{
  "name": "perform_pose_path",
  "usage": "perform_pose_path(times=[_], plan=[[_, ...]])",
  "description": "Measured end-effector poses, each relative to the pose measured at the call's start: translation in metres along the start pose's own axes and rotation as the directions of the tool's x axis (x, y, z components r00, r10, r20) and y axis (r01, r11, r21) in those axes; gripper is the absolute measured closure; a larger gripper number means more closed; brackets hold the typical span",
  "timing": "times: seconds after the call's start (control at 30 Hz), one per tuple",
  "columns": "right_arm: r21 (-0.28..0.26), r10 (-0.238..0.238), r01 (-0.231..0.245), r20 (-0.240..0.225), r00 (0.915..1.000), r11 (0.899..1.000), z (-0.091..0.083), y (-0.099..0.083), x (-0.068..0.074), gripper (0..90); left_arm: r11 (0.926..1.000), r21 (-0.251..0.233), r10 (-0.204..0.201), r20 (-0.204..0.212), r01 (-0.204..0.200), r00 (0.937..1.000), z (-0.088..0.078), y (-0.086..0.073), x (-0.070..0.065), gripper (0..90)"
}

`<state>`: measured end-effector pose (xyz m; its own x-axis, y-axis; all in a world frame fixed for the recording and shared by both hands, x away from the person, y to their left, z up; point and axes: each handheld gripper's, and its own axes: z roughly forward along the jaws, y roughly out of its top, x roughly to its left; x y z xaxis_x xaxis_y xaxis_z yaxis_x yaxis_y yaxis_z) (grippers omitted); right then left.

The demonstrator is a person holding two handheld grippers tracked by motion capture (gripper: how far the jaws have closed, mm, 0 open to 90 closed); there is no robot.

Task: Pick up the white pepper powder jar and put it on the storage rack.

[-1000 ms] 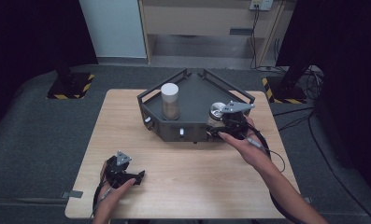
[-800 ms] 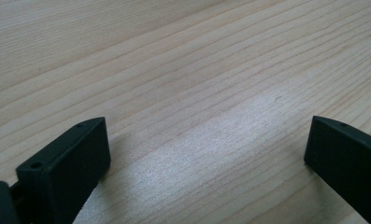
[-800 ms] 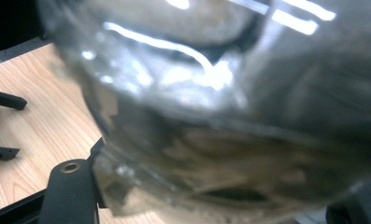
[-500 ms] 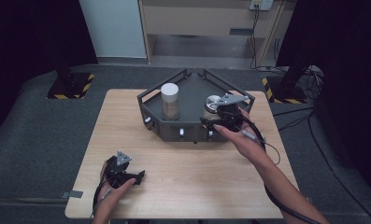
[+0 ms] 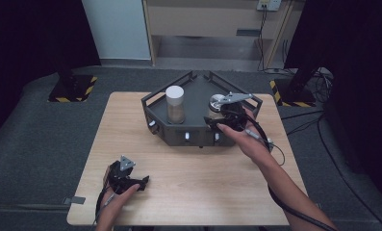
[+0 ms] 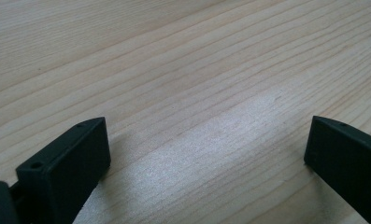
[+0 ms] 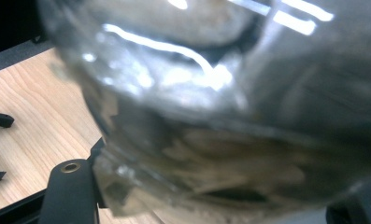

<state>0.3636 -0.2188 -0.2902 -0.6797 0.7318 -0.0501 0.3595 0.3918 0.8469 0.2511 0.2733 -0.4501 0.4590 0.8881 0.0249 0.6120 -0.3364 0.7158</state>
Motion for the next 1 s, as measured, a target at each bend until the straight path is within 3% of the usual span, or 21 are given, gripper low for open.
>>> perform_pose_path(times=[1.0], plan=[[0.030,0.022,-0.022,0.011,0.9997,0.999,0.033,0.015,-0.005,30.8,1.0000,0.000,0.000,0.000,0.000,1.0000,0.000,0.000,0.000,0.0]])
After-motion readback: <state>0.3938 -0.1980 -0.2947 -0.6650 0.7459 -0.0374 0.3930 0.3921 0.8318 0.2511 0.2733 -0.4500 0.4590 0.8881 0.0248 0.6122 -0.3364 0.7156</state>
